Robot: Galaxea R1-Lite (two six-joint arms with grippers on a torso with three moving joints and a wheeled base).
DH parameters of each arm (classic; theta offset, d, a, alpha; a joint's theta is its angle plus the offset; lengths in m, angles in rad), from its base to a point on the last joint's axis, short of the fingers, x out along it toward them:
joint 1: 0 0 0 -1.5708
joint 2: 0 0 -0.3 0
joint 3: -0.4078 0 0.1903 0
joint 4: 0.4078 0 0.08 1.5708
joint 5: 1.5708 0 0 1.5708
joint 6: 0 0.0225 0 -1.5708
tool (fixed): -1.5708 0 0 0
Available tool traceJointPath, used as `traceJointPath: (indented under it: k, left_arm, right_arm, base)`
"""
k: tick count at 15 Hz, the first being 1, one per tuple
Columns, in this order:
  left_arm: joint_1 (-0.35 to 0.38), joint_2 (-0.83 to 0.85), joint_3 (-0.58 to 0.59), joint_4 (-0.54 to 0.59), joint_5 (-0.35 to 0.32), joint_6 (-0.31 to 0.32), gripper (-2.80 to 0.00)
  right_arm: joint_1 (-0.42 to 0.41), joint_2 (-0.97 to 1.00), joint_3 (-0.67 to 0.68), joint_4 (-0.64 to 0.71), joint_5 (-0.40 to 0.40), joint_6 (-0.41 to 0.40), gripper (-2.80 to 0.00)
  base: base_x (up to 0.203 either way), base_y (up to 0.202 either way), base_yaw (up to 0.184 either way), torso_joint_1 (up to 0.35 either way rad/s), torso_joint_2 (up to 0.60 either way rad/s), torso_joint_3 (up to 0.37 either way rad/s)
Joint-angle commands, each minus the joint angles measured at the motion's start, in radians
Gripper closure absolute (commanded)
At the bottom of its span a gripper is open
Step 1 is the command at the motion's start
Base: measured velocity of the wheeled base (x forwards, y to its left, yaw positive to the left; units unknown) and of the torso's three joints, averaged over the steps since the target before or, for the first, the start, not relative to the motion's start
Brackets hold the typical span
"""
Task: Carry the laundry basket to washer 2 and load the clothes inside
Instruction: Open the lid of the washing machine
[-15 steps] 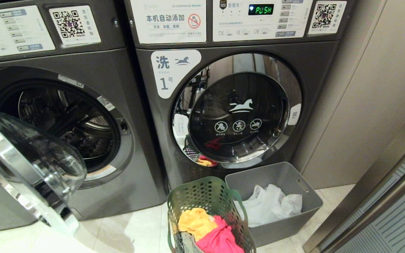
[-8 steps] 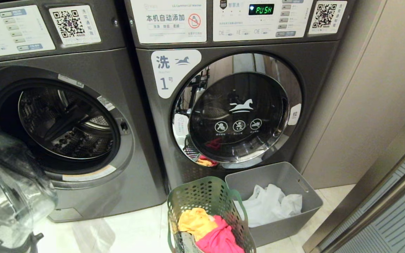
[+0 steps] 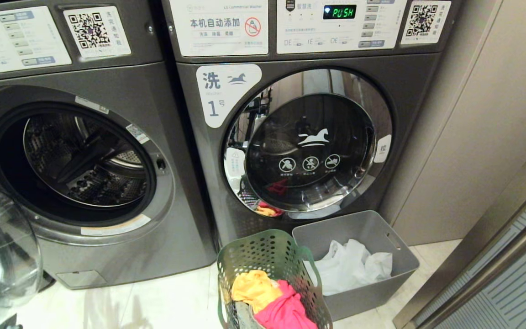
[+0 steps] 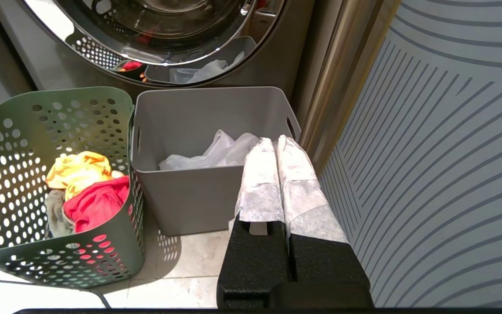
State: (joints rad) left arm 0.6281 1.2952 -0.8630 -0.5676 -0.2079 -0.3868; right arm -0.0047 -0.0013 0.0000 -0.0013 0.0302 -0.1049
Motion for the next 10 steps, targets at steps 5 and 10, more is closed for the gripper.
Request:
traceJointPath:
  k: [5,10]
  left_arm:
    - [0.007,0.131,-0.019,0.425,0.842,0.174,0.00]
    - [0.172,0.276,-0.153,0.503,0.984,0.143,0.00]
  right_arm:
    - [0.000,0.001,0.000,0.000,0.000,-0.001,0.00]
    - [0.000,0.001,0.000,0.000,0.000,-0.001,0.00]
  base:
    - [0.000,0.000,0.000,0.000,0.00,0.000]
    - [0.000,0.000,0.000,0.000,0.00,0.000]
